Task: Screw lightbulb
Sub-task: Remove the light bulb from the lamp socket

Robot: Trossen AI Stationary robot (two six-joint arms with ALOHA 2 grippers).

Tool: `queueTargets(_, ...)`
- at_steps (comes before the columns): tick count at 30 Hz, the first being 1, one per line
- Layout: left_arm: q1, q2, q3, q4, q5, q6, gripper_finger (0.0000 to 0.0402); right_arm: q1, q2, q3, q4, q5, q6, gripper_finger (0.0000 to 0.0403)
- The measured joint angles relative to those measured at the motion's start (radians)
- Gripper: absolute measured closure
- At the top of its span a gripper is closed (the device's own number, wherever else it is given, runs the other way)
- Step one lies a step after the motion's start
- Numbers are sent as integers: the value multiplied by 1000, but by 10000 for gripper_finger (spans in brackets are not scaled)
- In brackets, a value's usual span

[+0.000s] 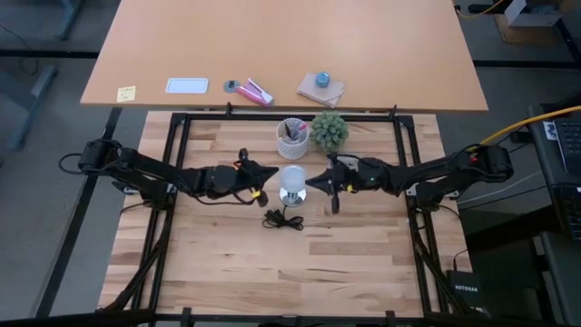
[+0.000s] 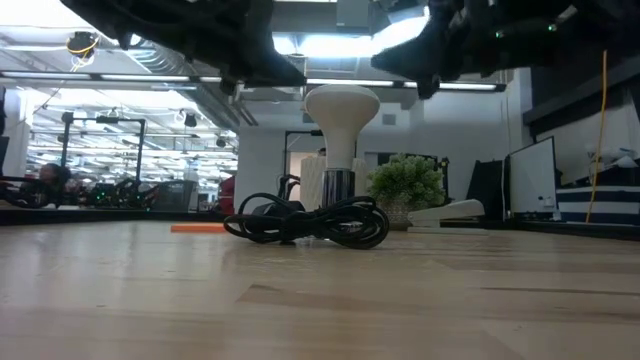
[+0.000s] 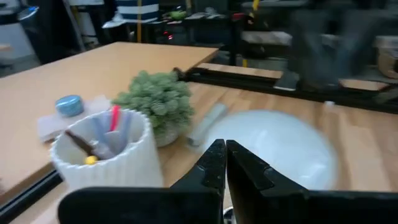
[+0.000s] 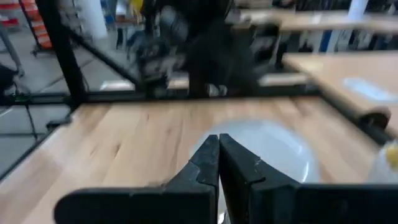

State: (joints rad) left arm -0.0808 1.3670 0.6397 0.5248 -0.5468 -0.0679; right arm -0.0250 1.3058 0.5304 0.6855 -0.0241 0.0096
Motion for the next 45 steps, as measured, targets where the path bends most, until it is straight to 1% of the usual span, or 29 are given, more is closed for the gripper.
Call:
queueTargets(5,61,8,0,-1,4,-38,396,0,58,0,-26,-13,44,391)
queueTargets(10,86,9,0,-26,58,-48,396,0,102,2,11,-14,44,391)
queueTargets(14,96,20,0,-40,104,-67,396,-1,105,2,26,-11,40,391)
queueTargets(16,96,28,0,-38,118,-83,396,0,105,2,25,16,39,391)
queueTargets(21,80,38,0,-41,141,-110,396,0,103,2,-4,71,39,391)
queueTargets(27,45,38,0,-44,129,-130,396,0,103,1,-23,80,38,391)
queueTargets(33,16,35,0,-66,126,-185,396,0,103,0,-24,152,37,391)
queueTargets(37,-5,37,2,-65,181,-198,396,-5,105,1,-15,223,35,391)
queueTargets(39,-17,43,-1,-85,185,-195,396,-5,106,2,-14,249,29,391)
queueTargets(45,-27,40,1,-70,166,-199,396,-3,108,-1,32,250,-32,391)
